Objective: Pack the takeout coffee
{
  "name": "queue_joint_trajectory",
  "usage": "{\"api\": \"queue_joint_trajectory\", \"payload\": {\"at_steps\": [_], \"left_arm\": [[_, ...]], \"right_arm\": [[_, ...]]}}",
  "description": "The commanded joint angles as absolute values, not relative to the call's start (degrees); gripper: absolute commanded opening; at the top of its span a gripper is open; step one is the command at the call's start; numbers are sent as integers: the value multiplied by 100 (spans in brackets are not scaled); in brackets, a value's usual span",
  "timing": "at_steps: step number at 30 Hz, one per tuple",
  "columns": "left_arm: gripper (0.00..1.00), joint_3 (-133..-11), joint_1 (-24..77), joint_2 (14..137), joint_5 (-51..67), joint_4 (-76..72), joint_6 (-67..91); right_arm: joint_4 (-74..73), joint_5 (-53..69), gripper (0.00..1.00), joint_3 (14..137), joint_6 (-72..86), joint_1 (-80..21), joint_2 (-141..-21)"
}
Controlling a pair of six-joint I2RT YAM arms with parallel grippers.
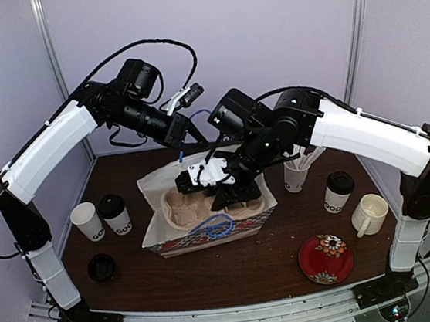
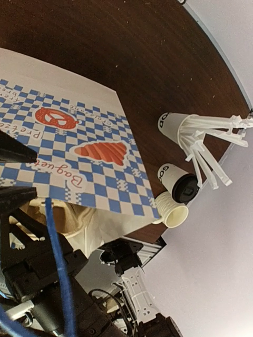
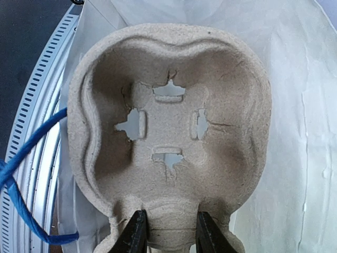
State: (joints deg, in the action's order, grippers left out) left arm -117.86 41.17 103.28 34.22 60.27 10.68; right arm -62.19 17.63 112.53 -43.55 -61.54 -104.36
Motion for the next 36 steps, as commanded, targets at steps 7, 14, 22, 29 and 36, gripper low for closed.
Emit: {"api": "queue_joint_trajectory", "payload": {"at_steps": [7,14,22,29,36], "left_arm": [[55,-11730,3999,9741,2381,6016,884],[77,-10910,3979,8615,1440,5396,686],[78,-9813,3487,7644,1168,5042,871],[78,-9161,3095,7263,1349,4793,1009],[78,-8896,2957,7217,1567,4757,1060]], "right_arm": [[-5822,959,30,11133,-4351,-6170,-10396],[-5787,684,30,11235,-4345,-6163,-10794],[-6008,582,29,11537,-4368,-6140,-11428],[-6273,684,29,11874,-4286,-6041,-11837],[-7167,1254,29,12313,-4235,-6034,-12119]]}}
